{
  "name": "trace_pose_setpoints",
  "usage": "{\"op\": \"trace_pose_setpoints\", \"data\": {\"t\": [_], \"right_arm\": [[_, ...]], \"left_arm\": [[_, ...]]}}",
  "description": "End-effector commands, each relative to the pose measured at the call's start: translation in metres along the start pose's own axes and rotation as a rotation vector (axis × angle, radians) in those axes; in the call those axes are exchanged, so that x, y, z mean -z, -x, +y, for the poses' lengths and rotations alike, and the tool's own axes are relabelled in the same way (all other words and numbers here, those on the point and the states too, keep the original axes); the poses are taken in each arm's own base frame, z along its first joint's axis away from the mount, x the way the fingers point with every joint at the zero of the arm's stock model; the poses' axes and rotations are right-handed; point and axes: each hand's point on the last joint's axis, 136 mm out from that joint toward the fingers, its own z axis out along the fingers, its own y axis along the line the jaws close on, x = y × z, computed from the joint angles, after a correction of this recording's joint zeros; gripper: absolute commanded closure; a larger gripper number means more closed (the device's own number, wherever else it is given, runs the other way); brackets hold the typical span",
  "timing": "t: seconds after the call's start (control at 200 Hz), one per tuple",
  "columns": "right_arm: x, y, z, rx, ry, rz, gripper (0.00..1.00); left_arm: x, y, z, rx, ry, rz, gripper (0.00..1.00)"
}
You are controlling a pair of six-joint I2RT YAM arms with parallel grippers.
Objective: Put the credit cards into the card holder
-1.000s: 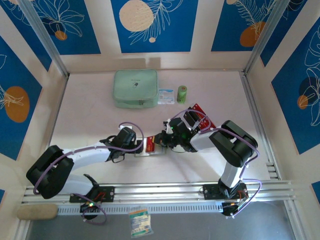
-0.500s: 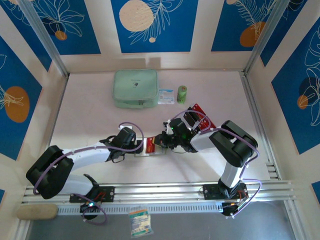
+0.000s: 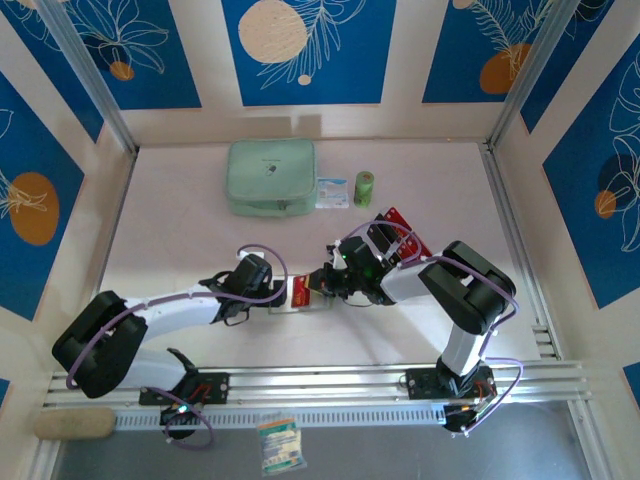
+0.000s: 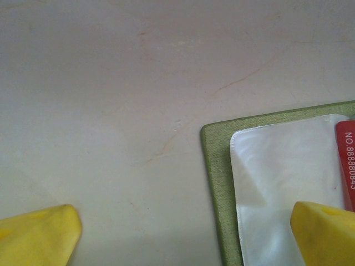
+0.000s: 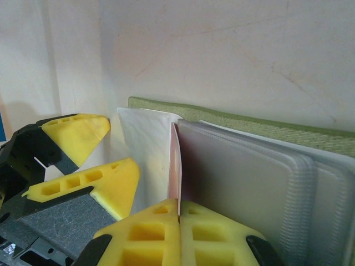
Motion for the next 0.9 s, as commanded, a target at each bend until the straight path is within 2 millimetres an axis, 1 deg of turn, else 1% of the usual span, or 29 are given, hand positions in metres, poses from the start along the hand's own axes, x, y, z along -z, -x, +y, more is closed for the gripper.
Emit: {"op": "trace_pose_setpoints", "data": {"t": [0.0,0.455,0.5,0.535,0.645,0.71,0.755,0.795,0.895], "right_arm": [[-0.004,-0.015,-0.012,-0.027,-0.047,0.066,1.00],[-0.016,-0.015,-0.011,-0.036,-0.055,0.103,1.00],[-0.016,-0.016,-0.010,-0.033,-0.056,0.110,0.96],[-0.015,-0.016,-0.009,-0.025,-0.058,0.115,0.91],[-0.005,-0.011,-0.004,0.005,-0.067,0.113,0.67],[0.005,-0.007,0.002,0.034,-0.077,0.100,0.58],[0.012,-0.004,0.004,0.051,-0.092,0.089,0.54],[0.018,-0.001,0.007,0.071,-0.103,0.080,0.53],[0.026,0.003,0.015,0.116,-0.125,0.072,0.55]], "left_arm": [[-0.005,-0.022,0.017,-0.010,0.051,0.067,0.00],[-0.005,-0.021,0.016,-0.012,0.047,0.066,0.00],[-0.005,-0.021,0.016,-0.012,0.046,0.065,0.00],[-0.005,-0.021,0.016,-0.012,0.045,0.064,0.00],[-0.005,-0.022,0.017,-0.013,0.048,0.065,0.00],[-0.005,-0.022,0.016,-0.011,0.046,0.065,0.00],[-0.005,-0.022,0.016,-0.010,0.044,0.063,0.00],[-0.005,-0.022,0.016,-0.009,0.043,0.063,0.00],[-0.006,-0.022,0.016,-0.009,0.042,0.062,0.00]]}}
